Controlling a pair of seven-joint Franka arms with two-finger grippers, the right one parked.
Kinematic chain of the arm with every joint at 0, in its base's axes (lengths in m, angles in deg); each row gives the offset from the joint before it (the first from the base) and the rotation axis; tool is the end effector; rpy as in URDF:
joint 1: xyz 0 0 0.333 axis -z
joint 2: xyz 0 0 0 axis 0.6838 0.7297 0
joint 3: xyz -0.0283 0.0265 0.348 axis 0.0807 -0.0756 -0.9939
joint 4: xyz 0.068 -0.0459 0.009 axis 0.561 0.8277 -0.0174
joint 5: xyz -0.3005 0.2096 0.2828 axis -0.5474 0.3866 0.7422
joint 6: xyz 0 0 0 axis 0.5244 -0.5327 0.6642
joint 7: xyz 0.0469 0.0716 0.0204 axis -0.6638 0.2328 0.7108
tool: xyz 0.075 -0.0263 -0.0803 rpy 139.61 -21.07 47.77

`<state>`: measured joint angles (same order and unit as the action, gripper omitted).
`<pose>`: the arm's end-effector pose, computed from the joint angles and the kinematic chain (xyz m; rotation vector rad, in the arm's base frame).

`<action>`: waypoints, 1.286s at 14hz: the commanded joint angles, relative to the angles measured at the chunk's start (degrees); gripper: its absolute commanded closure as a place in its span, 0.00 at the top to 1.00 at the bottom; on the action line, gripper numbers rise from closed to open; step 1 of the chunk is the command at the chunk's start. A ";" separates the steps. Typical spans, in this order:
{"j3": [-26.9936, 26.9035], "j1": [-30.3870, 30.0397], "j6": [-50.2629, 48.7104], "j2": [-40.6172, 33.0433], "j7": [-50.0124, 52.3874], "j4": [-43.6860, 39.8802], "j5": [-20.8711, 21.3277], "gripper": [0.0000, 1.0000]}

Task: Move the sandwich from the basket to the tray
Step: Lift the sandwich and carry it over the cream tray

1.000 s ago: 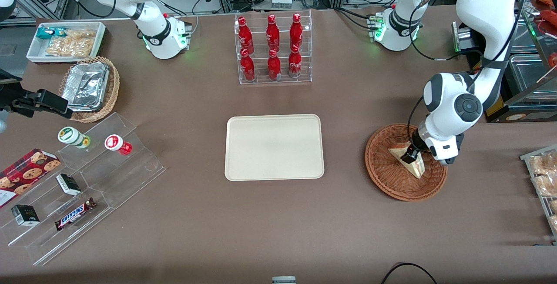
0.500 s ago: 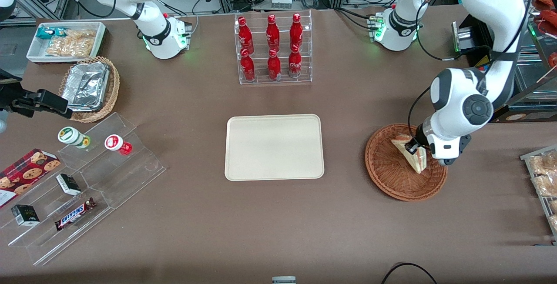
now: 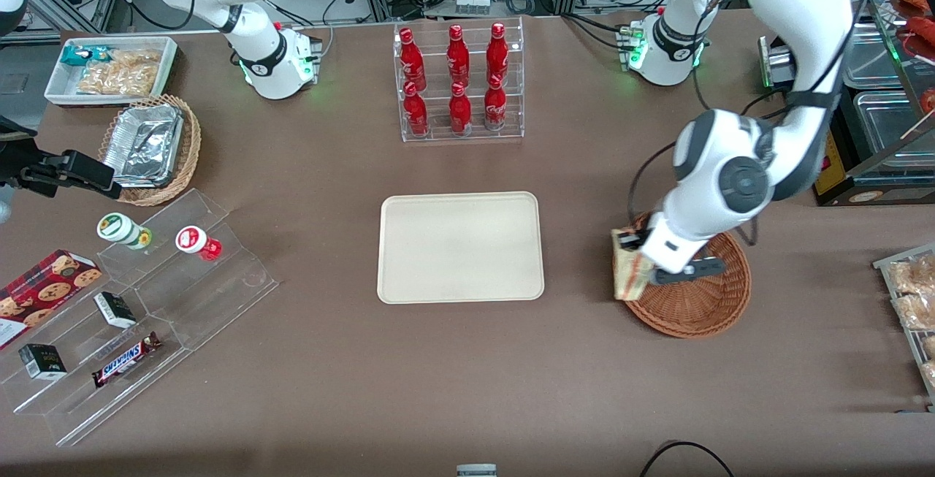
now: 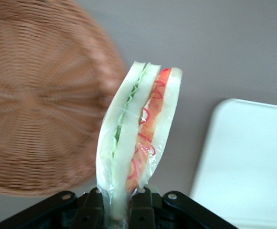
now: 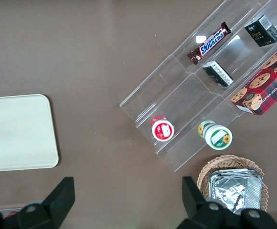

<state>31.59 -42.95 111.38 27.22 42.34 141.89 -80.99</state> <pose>0.6465 -0.2549 0.3214 3.0254 0.2463 -0.1614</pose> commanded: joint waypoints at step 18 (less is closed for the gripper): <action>1.65 31.27 -7.01 31.42 40.90 -37.54 20.23 0.00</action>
<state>33.12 -12.33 106.87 57.79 83.25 106.96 -61.25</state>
